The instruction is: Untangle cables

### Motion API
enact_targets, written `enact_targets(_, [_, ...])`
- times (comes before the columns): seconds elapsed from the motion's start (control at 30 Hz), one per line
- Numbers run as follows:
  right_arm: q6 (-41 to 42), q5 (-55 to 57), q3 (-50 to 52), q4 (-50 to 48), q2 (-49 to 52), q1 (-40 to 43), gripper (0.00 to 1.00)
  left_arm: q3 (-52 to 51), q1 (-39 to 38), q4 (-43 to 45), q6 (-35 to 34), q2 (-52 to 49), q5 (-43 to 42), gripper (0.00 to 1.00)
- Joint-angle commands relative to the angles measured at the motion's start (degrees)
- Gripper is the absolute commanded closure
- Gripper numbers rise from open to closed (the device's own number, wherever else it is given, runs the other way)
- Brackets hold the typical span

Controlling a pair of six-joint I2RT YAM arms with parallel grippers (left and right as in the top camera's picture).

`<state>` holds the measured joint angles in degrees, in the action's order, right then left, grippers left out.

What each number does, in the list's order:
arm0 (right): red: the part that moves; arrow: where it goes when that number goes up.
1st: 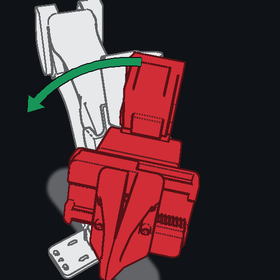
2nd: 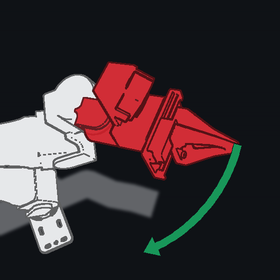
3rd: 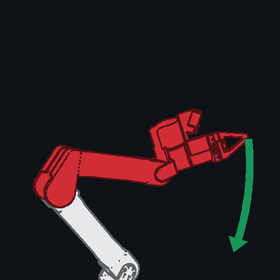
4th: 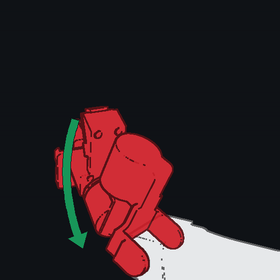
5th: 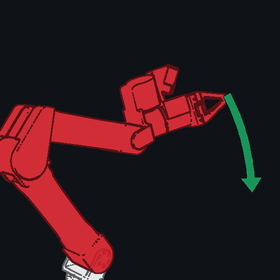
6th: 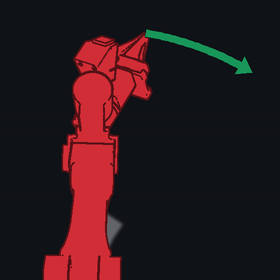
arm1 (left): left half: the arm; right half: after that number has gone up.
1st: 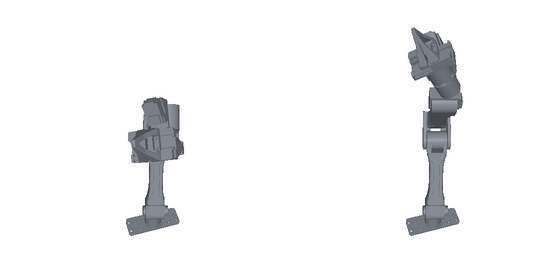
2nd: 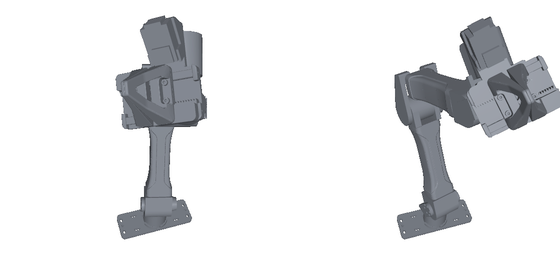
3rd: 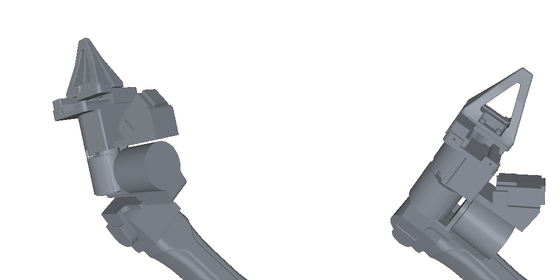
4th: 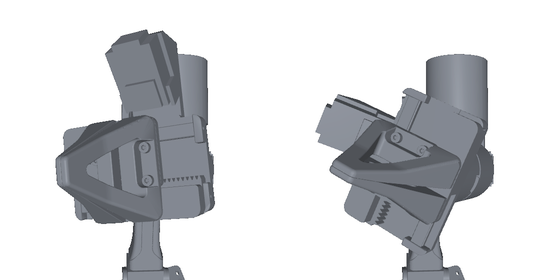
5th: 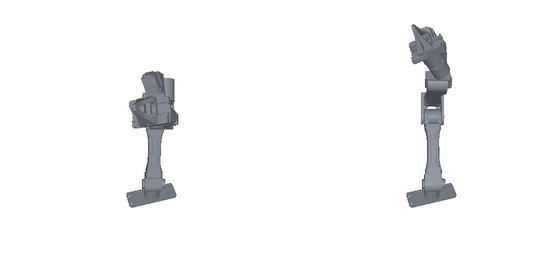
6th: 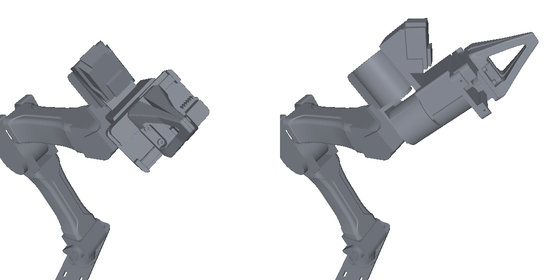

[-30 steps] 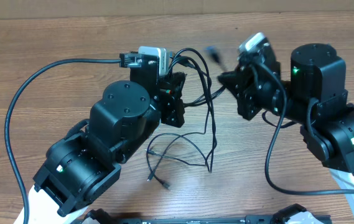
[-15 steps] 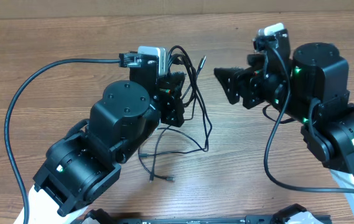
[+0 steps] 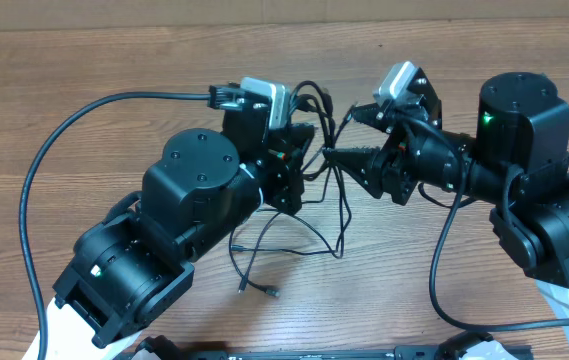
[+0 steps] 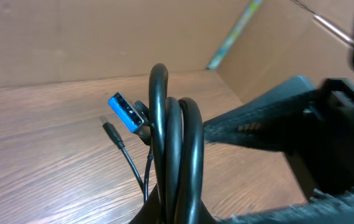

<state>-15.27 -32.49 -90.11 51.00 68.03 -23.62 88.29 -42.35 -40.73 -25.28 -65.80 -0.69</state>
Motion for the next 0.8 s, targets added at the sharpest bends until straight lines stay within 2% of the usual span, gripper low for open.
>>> enact_targets(0.0, [-1.3, 0.2, -1.1, -0.3, -0.5, 0.1, 0.44, 0.9, 0.0, 0.9, 2.2, 0.3, -4.1, 0.96])
enact_targets(0.1, [-1.3, 0.9, -1.1, -0.4, 0.0, 0.1, 0.5, 0.9, 0.0, 0.9, 2.6, 0.3, -5.6, 0.96])
enact_targets(0.13, [-1.3, 0.9, -1.1, -0.3, 0.2, 0.1, 0.59, 0.9, 0.0, 0.9, 2.7, 0.3, -5.5, 0.96])
enact_targets(0.2, [-1.3, 0.9, -1.1, -0.3, 0.3, 0.1, 0.71, 0.9, 0.0, 0.9, 2.7, 0.3, -5.5, 0.96])
enact_targets(0.37, [-1.3, 0.9, -1.1, -0.3, 0.3, 0.1, 0.87, 0.9, 0.0, 1.1, 2.7, 0.3, -5.6, 0.96])
enact_targets(0.43, [-1.3, 0.9, -1.1, -0.3, 0.3, 0.1, 0.89, 0.9, 0.0, 1.4, 2.6, 0.3, -5.6, 0.96])
enact_targets(0.47, [-1.3, 0.9, -1.1, -0.3, 0.3, 0.1, 0.81, 0.9, 0.0, 1.6, 2.6, 0.3, -5.8, 0.96])
enact_targets(0.5, [-1.3, 0.9, -1.1, -0.3, 0.3, 0.1, 0.6, 0.9, 0.0, 2.0, 2.6, 0.3, -6.7, 0.96])
enact_targets(0.6, [-1.3, 0.9, -1.1, -0.3, 0.7, 0.1, 0.59, 0.9, 0.0, 2.9, 2.6, 0.3, -8.4, 0.96])
enact_targets(0.63, [-1.3, 0.9, -1.1, -0.3, 0.9, 0.1, 0.6, 0.9, -0.1, 3.1, 2.6, 0.3, -8.8, 0.96])
enact_targets(0.67, [-1.3, 0.9, -1.1, -0.3, 1.1, 0.1, 0.68, 0.9, 0.0, 3.1, 2.6, 0.3, -8.9, 0.96])
enact_targets(0.7, [-1.3, 0.9, -1.1, -0.3, 1.2, 0.1, 0.83, 0.9, 0.0, 3.0, 2.9, 0.3, -8.8, 0.96])
enact_targets(0.77, [-1.2, 0.9, -1.1, -0.3, 1.2, 0.1, 0.89, 0.9, 0.0, 2.8, 3.1, 0.3, -8.0, 0.96])
